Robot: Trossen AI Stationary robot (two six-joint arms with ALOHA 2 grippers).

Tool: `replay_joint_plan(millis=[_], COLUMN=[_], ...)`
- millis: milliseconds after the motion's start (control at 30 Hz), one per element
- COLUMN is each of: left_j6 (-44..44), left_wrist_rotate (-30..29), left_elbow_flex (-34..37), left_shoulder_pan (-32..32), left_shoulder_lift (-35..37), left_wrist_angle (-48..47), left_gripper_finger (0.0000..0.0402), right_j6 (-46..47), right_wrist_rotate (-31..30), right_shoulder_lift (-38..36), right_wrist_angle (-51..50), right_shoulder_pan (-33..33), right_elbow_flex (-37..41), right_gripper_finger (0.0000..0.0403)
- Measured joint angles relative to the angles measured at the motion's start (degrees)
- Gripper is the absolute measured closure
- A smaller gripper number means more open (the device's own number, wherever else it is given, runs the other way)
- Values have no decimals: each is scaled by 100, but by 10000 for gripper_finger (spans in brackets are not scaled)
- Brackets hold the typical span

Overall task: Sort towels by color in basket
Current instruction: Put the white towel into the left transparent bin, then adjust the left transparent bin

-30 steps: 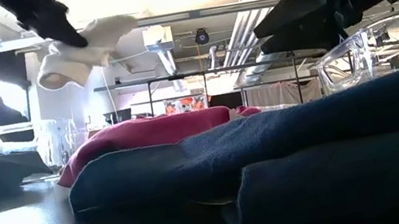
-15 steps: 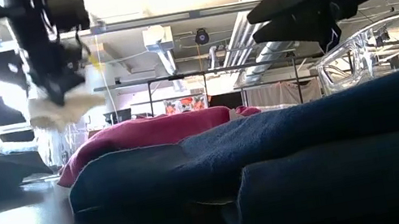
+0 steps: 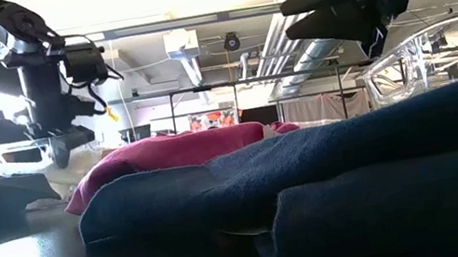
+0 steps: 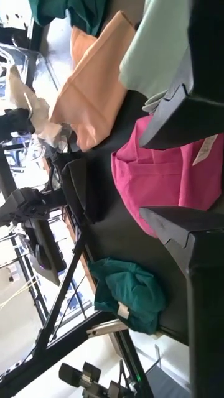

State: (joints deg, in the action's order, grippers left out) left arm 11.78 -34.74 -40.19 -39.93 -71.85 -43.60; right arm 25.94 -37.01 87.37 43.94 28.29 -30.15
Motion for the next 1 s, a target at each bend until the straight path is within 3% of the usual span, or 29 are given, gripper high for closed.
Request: replay_joint_plan(millis=[133,267,433,667,767,1000], left_j6=[-5,79,-246,-176,-417,-589], left_wrist_rotate=[-45,208,1155,1738,2118,1521], left_elbow_flex=[-224,-295,-25,445,277,-592], left_shoulder_pan=[-25,-19,-226,-690,-839,-869], left_shoulder_lift=[196,402,285,-332,-460,26], left_wrist_angle=[-236,-90,863,1685,1365,103], left_gripper_finger=[227,217,239,280,291,302], right_j6=[-92,-51,-51,-66,-263,-552], right_wrist_rotate=[0,0,0,0,2,2], right_shoulder_lift=[0,0,0,0,0,0], right_wrist_angle=[108,110,110,106,116,444], right_shoulder_pan=[0,0,-8,-2,-55,-248], right_elbow_flex=[0,0,0,0,0,0], right_gripper_finger=[252,252,252,252,252,252])
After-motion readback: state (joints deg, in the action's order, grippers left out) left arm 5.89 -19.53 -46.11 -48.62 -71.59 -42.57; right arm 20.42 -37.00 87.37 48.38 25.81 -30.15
